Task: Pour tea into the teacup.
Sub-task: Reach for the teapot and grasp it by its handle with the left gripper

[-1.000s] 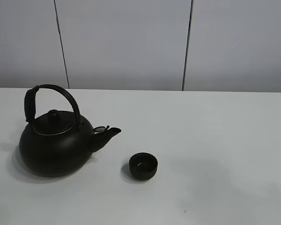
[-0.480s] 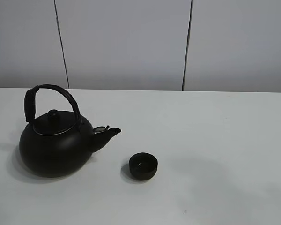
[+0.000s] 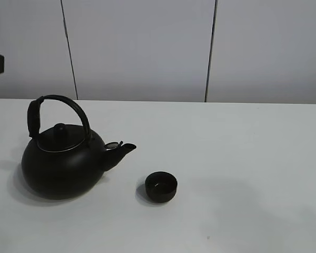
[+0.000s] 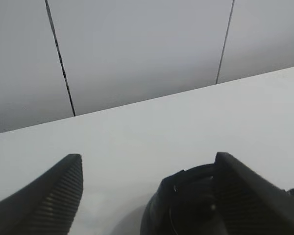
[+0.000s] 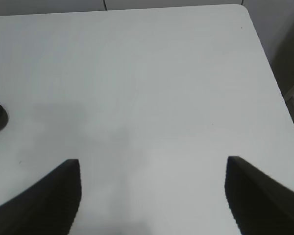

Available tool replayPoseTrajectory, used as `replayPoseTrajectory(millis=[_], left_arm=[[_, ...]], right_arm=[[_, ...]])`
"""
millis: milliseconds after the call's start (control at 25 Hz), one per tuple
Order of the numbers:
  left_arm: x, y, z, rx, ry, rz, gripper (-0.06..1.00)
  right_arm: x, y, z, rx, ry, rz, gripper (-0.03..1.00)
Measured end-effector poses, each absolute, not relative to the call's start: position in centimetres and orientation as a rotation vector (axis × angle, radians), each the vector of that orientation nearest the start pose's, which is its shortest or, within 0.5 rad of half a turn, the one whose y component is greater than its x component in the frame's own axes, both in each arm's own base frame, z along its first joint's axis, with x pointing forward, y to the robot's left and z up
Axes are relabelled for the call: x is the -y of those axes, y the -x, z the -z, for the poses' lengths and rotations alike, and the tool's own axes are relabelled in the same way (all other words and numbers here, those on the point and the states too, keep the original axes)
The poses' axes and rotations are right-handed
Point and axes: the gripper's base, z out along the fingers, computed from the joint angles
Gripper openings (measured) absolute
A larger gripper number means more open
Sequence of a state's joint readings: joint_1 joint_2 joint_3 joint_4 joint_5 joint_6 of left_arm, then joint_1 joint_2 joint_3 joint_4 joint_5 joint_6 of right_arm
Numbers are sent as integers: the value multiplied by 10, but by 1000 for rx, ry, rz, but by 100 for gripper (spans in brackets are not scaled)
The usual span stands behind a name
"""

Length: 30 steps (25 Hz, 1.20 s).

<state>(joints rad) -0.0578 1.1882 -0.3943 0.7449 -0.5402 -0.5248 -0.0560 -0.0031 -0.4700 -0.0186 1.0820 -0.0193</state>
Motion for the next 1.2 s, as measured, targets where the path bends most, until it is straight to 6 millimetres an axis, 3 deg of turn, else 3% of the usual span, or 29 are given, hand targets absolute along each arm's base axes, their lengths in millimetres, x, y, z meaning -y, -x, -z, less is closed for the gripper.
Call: replayPoseTrajectory(millis=[360, 640, 1200], left_arm=[[54, -233, -180, -1873, -473, 449, 53], [55, -245, -153, -1865, -479, 448, 53], [54, -258, -135, -1774, -515, 374, 53]], right_arm=[[1, 3, -267, -2091, -39, 68, 56], [1, 3, -267, -2091, -39, 68, 56], [1, 3, -267, -2091, -39, 68, 56]])
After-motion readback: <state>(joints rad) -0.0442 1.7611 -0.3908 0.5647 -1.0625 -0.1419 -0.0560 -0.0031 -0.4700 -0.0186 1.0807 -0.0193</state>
